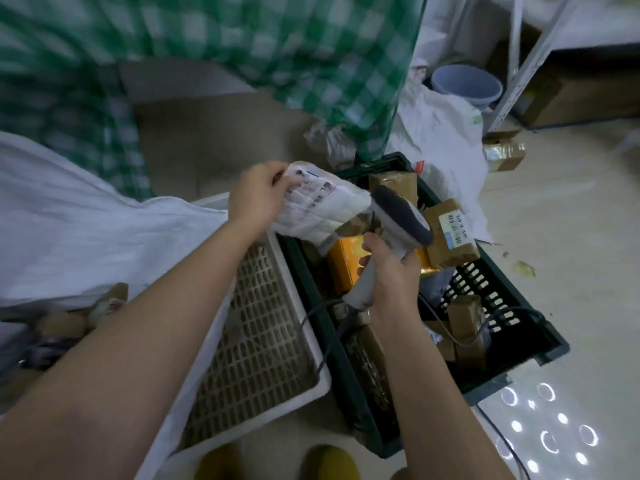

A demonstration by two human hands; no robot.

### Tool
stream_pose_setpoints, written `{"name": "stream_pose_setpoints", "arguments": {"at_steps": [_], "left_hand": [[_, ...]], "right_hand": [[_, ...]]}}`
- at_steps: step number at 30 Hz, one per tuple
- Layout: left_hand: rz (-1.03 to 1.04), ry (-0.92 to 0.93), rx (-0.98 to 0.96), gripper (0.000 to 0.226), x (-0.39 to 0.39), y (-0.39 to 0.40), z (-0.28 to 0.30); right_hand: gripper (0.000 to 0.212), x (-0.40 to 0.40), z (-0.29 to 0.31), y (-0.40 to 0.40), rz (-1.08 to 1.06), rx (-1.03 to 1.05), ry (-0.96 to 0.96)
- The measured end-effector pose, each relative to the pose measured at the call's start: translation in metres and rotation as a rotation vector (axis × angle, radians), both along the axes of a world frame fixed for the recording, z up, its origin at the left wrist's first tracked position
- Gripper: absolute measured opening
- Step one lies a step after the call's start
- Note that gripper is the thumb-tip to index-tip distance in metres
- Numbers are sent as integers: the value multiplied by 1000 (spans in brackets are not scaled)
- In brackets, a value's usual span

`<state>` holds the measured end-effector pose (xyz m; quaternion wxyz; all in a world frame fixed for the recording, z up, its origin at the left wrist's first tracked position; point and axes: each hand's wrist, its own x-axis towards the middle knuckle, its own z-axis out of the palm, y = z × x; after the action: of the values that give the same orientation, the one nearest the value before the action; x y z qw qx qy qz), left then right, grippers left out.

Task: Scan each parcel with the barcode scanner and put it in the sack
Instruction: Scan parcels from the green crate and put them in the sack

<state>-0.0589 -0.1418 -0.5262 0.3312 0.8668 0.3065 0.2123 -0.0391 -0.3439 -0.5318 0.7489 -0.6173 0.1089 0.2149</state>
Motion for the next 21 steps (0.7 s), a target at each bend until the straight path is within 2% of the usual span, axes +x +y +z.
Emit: {"name": "stream_pose_setpoints", "arguments": {"at_steps": [3, 6, 8, 11, 15, 19, 21], "left_hand": [[42, -96, -223, 10, -49, -7, 25], [162, -233, -498, 10, -105, -19, 40], [242, -324, -660, 8, -139, -30, 47], [307, -378, -724, 9, -177, -45, 52], [348, -407, -819, 9, -207, -53, 47], [404, -434, -870, 15, -222, -49, 38], [369, -366, -872, 16, -228, -46, 35]], "right_hand": [[35, -16, 17, -1, -29, 0, -46], [26, -37, 31, -2, 7, -2, -91], [28, -52, 39, -1, 38, 0, -126], [42, -70, 44, 1, 114, -44, -191], [39, -87, 40, 2, 309, -89, -237], [40, -94, 33, 3, 361, -175, -238], [35, -94, 33, 4, 364, -188, -263]]}}
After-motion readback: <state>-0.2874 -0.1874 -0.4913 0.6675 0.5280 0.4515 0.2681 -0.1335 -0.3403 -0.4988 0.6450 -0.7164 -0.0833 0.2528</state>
